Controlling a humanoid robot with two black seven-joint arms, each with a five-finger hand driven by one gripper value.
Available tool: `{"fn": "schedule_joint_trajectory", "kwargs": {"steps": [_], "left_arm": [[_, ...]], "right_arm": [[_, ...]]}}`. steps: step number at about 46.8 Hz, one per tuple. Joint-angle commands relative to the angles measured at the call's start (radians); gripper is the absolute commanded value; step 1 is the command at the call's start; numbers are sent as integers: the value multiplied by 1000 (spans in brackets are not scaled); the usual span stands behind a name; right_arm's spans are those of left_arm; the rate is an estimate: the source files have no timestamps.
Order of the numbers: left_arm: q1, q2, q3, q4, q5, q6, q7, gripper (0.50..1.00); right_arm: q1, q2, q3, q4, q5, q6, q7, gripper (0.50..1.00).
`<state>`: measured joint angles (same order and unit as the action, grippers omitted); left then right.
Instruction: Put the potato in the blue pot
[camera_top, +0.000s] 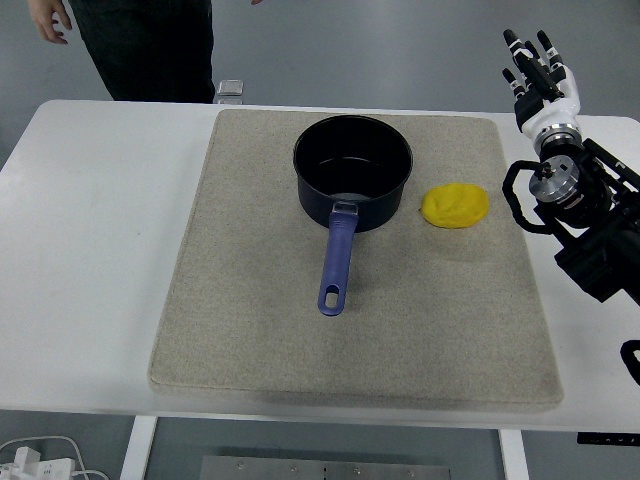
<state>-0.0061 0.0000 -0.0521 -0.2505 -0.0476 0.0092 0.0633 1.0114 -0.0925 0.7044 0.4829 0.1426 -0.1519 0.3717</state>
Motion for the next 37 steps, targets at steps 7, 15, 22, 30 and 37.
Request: {"fn": "schedule_joint_trajectory", "kwargs": {"steps": [7, 15, 22, 30, 37], "left_arm": [[0, 0, 0, 0, 0, 0, 1, 994], [0, 0, 0, -1, 0, 0, 0, 992], [0, 0, 0, -1, 0, 0, 0, 994], [0, 0, 0, 0, 0, 0, 0, 994], [-2, 0, 0, 0, 0, 0, 0, 992]], "right_arm": [[-1, -1, -2, 0, 0, 0, 0, 930], [1, 0, -3, 0, -1, 0, 0, 930], [1, 2, -16, 3, -27, 0, -2, 930], [-4, -18, -48, 6, -98, 11, 0, 930], [-16, -68, -57, 55, -132, 37, 1, 930]]}}
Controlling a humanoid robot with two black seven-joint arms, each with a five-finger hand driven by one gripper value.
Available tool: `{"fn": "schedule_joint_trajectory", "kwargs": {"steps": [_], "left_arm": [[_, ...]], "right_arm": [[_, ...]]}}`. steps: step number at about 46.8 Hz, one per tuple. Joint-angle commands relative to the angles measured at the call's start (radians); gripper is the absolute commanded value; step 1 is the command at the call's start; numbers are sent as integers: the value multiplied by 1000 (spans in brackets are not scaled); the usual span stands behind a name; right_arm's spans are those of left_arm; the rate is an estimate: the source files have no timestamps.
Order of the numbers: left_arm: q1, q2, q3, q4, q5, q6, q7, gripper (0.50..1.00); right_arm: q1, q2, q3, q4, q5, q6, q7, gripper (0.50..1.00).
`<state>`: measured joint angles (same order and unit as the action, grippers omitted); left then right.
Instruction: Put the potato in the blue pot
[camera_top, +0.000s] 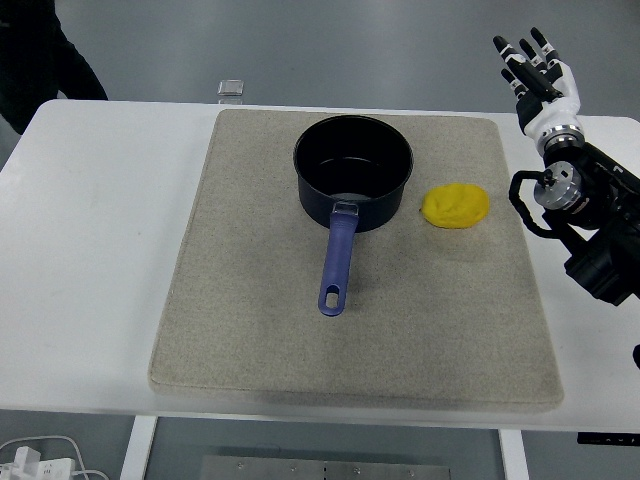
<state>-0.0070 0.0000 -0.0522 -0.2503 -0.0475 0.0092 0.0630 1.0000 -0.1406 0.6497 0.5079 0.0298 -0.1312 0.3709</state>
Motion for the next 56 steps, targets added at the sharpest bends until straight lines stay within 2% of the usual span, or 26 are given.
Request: {"fn": "schedule_joint_trajectory", "kwargs": {"steps": [1, 12, 19, 24, 33, 41, 46, 56], "left_arm": [[-1, 0, 0, -1, 0, 0, 0, 994], [-1, 0, 0, 0, 0, 0, 0, 994], [-1, 0, 0, 0, 0, 0, 0, 994], [-1, 0, 0, 2, 0, 0, 0, 992], [-1, 0, 0, 0, 0, -1, 0, 994], [-1, 0, 0, 3, 0, 0, 0, 994], [-1, 0, 0, 2, 0, 0, 0, 992], [-1, 0, -1, 2, 0, 0, 0, 992]], "right_arm": [[-9, -30, -4, 46, -30, 19, 2, 930], [-104, -214, -57, 345, -246, 88, 3, 930], [-135, -283, -99, 411, -384, 169, 17, 930], [-179, -318, -113, 465, -507, 183, 54, 930], [-205, -335, -182, 472, -761, 185, 155, 930], [-199, -353, -271, 472, -881, 183, 189, 930], [-189, -355, -327, 459, -976, 174, 240, 930], [-150, -344, -375, 426, -1035, 101, 240, 930]]}}
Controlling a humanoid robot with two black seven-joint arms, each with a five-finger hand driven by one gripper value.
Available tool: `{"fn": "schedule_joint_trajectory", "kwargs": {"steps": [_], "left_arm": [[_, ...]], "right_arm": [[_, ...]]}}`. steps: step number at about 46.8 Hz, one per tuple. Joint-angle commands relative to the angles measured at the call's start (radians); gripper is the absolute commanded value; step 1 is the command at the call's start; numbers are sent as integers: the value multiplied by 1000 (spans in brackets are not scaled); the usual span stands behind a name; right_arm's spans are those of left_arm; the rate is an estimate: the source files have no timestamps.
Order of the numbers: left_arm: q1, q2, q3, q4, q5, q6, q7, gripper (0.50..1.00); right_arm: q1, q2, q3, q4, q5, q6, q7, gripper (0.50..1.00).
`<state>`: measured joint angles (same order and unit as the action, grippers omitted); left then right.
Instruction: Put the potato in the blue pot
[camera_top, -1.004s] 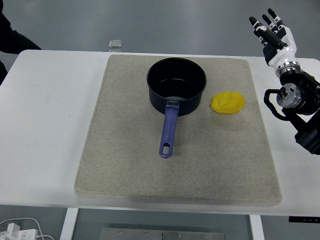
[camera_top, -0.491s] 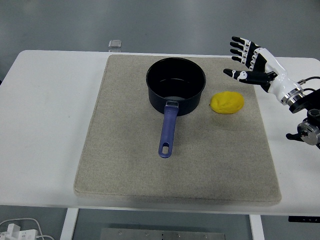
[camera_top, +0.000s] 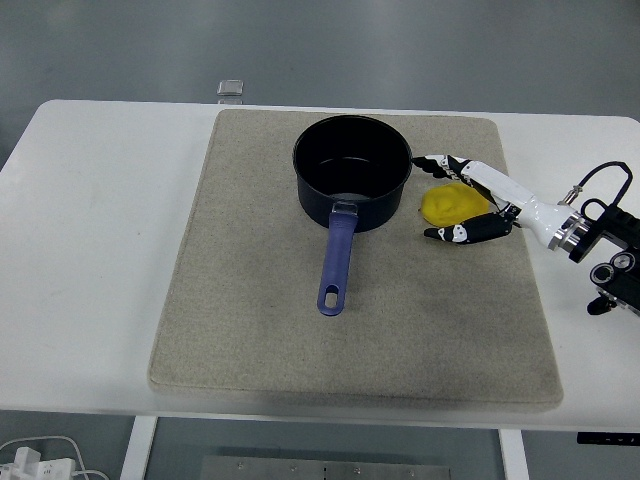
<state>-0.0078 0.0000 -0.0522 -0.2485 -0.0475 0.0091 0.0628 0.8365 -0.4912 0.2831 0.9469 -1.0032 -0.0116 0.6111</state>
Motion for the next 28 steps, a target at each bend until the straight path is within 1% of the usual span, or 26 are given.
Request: {"fn": "schedule_joint_trajectory", "kwargs": {"steps": [1, 5, 13, 18, 22, 28], "left_arm": [[0, 0, -2, 0, 0, 0, 0, 992], [0, 0, -2, 0, 0, 0, 0, 994], [0, 0, -2, 0, 0, 0, 0, 994], [0, 0, 0, 0, 0, 0, 0, 992], [0, 0, 0, 0, 0, 0, 0, 994], [0, 0, 0, -2, 0, 0, 0, 994]], "right_arm": [[19, 10, -9, -17, -2, -25, 0, 930], [27, 14, -10, -25, -6, -36, 0, 930], [30, 17, -10, -45, -34, -39, 0, 930], [29, 17, -15, -65, -72, -59, 0, 930], [32, 17, -42, -92, -107, -76, 0, 930], [30, 19, -53, -111, -112, -84, 0, 930]]}}
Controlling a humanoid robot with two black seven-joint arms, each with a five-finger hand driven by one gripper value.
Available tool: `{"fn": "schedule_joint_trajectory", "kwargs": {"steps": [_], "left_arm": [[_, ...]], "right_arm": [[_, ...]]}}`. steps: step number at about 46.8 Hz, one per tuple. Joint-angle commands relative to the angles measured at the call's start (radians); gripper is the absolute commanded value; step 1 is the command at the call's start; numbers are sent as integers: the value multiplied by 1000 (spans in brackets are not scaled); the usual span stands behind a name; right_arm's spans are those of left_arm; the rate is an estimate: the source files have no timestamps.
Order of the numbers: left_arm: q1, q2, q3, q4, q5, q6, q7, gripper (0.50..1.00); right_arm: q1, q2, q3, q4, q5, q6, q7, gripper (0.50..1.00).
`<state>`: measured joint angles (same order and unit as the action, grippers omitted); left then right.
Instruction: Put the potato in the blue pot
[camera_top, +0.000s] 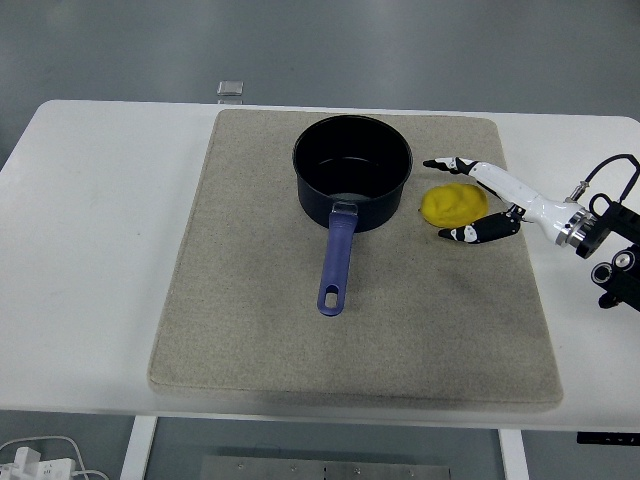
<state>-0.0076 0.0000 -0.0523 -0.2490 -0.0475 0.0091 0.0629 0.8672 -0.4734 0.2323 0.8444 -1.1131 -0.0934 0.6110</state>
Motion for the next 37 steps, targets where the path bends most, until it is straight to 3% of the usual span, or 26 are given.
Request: {"fn": "schedule_joint_trajectory", "kwargs": {"steps": [1, 17, 27, 37], "left_arm": [[0, 0, -1, -1, 0, 0, 0, 994], [0, 0, 0, -1, 0, 0, 1, 992], [0, 0, 0, -1, 0, 0, 1, 994], [0, 0, -1, -1, 0, 0, 0, 992]], "right_arm": [[-2, 1, -2, -10, -2, -3, 0, 930], [-7, 16, 12, -21, 10, -23, 0, 930], [-5, 67, 12, -110, 10, -25, 0, 928], [0, 65, 1, -137, 12, 6, 0, 928]]}}
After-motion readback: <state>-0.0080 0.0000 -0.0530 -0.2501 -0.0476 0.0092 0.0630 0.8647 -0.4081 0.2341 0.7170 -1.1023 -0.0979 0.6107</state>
